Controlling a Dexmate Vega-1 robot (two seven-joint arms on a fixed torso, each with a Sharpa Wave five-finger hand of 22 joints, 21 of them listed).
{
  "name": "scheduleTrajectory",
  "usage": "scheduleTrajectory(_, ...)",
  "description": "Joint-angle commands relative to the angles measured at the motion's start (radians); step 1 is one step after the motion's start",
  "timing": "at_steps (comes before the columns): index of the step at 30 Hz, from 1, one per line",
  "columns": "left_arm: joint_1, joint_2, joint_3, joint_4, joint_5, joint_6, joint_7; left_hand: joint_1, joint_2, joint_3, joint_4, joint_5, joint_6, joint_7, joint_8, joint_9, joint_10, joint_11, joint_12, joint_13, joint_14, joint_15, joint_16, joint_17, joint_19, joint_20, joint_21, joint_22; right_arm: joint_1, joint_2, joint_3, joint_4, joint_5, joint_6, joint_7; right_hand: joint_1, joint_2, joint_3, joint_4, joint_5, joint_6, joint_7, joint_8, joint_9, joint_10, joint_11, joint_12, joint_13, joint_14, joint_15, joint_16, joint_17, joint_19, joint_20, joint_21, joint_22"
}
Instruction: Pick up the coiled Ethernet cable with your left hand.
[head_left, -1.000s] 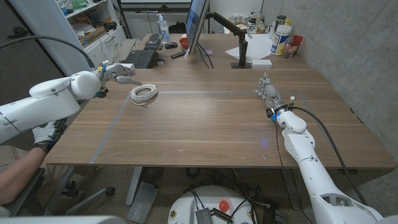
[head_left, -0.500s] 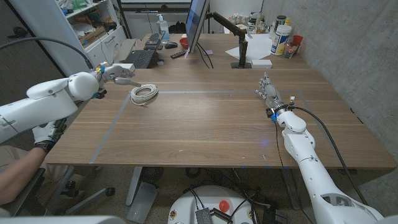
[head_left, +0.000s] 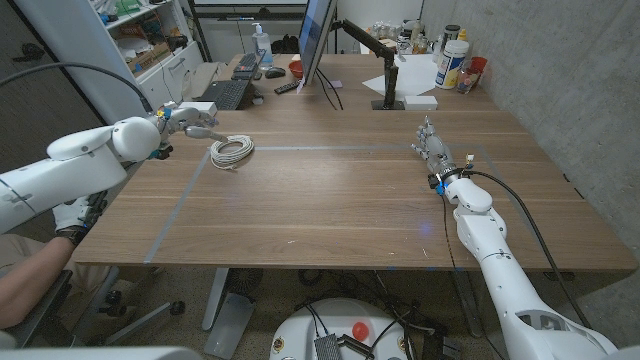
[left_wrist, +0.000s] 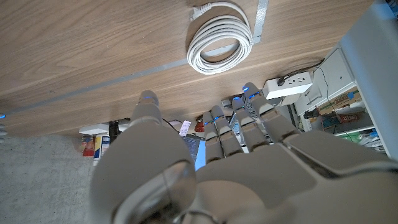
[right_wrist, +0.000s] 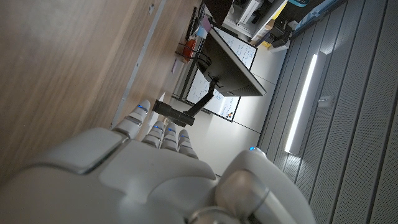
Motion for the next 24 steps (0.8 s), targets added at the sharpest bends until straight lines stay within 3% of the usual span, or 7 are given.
scheduleTrajectory(1, -0.035, -0.022, 0.024, 0.032, 0.031, -0.014, -0.044, 0.011, -0.001, 0.003, 0.001, -0.002, 0.014, 0.001, 0.005, 0.005, 0.007, 0.001, 0.006, 0.004, 0.007, -0.116, 0.007, 0.003, 0.012, -0.002, 0.004, 0.003, 0.000, 0.000, -0.001, -0.002, -0.001, -0.007, -0.005, 0.004, 0.002, -0.008, 0.002, 0.001, -0.006, 0.001, 0.006, 0.001, -0.005, -0.002, 0.006, 0.003, -0.006, 0.000, 0.004, 0.002, 0.006, 0.008, 0.006, 0.004)
scheduleTrajectory(24, -0.104, -0.063, 0.065, 0.095, 0.083, -0.053, -0.122, 0.010, 0.000, 0.000, 0.005, -0.005, 0.026, 0.002, 0.007, 0.005, 0.017, -0.004, 0.006, 0.008, 0.016, -0.115, 0.008, 0.005, 0.015, -0.003, 0.003, 0.002, 0.005, 0.005, 0.004, 0.002, 0.002, -0.014, -0.008, 0.006, 0.003, -0.010, 0.001, 0.000, -0.006, 0.000, 0.006, 0.001, -0.006, -0.001, 0.006, 0.003, -0.007, 0.000, 0.005, 0.002, 0.007, 0.008, 0.006, 0.004)
